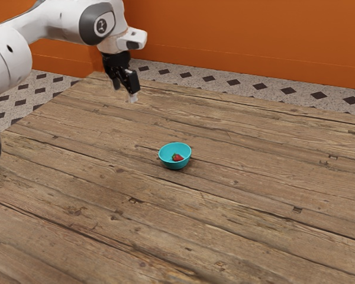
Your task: Take strawberry from the bowl
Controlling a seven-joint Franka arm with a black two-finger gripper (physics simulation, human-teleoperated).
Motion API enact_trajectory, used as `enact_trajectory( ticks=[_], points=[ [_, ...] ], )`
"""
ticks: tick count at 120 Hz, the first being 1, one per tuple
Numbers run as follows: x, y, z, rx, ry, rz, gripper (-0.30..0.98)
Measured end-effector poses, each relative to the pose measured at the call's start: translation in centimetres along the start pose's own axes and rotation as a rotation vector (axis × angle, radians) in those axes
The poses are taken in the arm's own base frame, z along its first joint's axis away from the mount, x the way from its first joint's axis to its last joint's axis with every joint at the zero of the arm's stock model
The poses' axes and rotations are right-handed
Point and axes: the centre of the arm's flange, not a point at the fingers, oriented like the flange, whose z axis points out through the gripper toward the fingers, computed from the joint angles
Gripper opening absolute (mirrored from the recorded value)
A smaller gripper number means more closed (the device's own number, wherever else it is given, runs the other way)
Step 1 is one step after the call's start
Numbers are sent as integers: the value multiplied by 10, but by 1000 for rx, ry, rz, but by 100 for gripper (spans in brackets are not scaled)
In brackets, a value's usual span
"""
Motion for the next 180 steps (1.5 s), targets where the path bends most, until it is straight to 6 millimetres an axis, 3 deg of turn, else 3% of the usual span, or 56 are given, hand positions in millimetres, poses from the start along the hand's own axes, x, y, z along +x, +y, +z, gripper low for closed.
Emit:
enact_trajectory(
  ticks=[9, 31, 73, 85, 107, 122, 180],
  points=[
    [14, 7, 4, 6, 39, 98, 69],
    [61, -2, 64, 30, 75, 325, 69],
    [91, 22, 165, 9, 66, 731, 68],
    [95, 25, 180, 14, 78, 817, 64],
    [97, 26, 208, 13, 82, 924, 43],
    [97, 30, 241, -8, 66, 977, 35],
    [103, 32, 293, 18, 102, 1096, 30]
  ],
)
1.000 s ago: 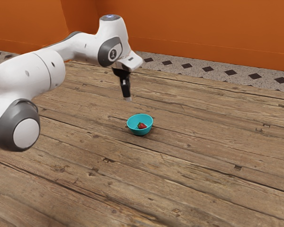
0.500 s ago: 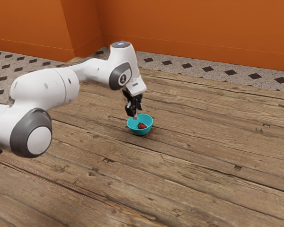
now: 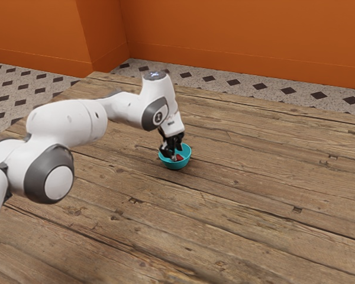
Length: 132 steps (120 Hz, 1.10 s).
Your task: Take strawberry from the bowl
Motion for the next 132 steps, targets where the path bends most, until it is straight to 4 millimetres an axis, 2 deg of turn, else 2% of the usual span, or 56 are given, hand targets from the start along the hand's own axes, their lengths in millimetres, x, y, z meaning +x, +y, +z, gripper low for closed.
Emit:
enact_trajectory(
  ticks=[51, 89, 109, 117, 126, 132],
  points=[
    [0, 1, 15, 8, 8, 43, 29],
    [0, 0, 13, 17, 10, 42, 7],
    [11, -1, -15, 23, 11, 54, 8],
    [16, -3, -39, 32, 11, 59, 9],
    [38, -3, -70, 45, 13, 86, 9],
    [60, 0, -82, 44, 17, 111, 9]
  ],
)
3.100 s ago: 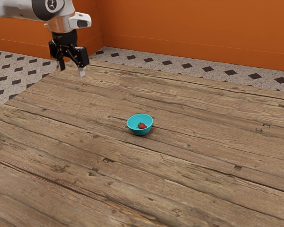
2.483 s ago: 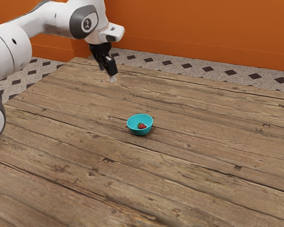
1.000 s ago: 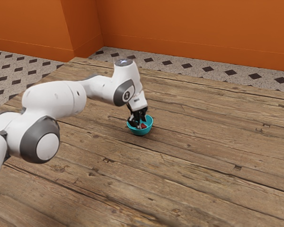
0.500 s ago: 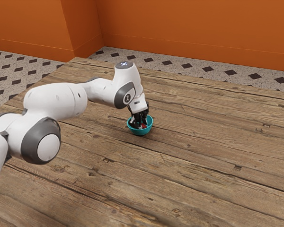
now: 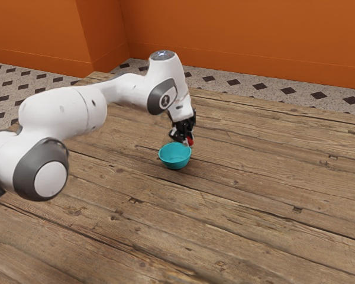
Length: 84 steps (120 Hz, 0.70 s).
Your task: Take strawberry from the bowl
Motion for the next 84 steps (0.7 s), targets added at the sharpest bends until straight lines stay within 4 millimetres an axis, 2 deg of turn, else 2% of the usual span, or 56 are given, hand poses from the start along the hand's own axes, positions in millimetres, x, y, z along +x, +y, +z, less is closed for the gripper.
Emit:
enact_trajectory(
  ticks=[14, 19, 25, 41, 61, 73, 79, 84],
  points=[
    [66, 6, -13, -8, 17, 75, 9],
    [85, 10, -10, -16, 22, 96, 10],
    [96, 14, 3, -33, 23, 105, 10],
    [98, 22, 46, -70, 20, 98, 11],
    [96, 22, 53, -66, 15, 86, 41],
    [93, 19, 34, -49, 11, 71, 51],
    [89, 15, 8, -37, 9, 54, 55],
    [81, 13, -25, -30, 5, 28, 57]
  ],
)
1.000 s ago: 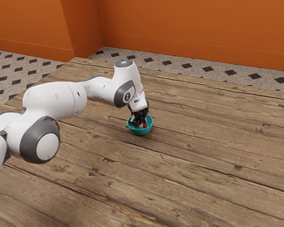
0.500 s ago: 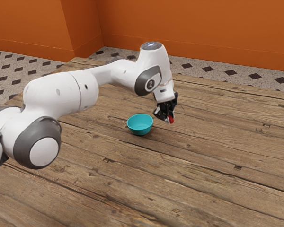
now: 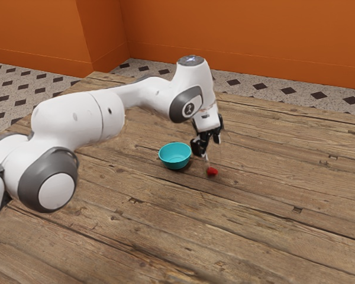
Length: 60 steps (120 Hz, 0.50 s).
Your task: Take strawberry from the bowl
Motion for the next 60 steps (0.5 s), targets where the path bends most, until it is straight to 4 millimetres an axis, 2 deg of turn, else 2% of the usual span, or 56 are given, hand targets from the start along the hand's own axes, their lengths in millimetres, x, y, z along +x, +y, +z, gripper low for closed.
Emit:
enact_trajectory(
  ticks=[14, 26, 40, 51, 60],
  points=[
    [-57, 31, -121, -7, -41, -157, 62],
    [-91, 65, -195, -34, -72, -309, 65],
    [-111, 103, -243, -63, -88, -456, 66],
    [-123, 118, -262, -80, -99, -560, 67],
    [-126, 125, -269, -95, -108, -628, 68]
  ],
)
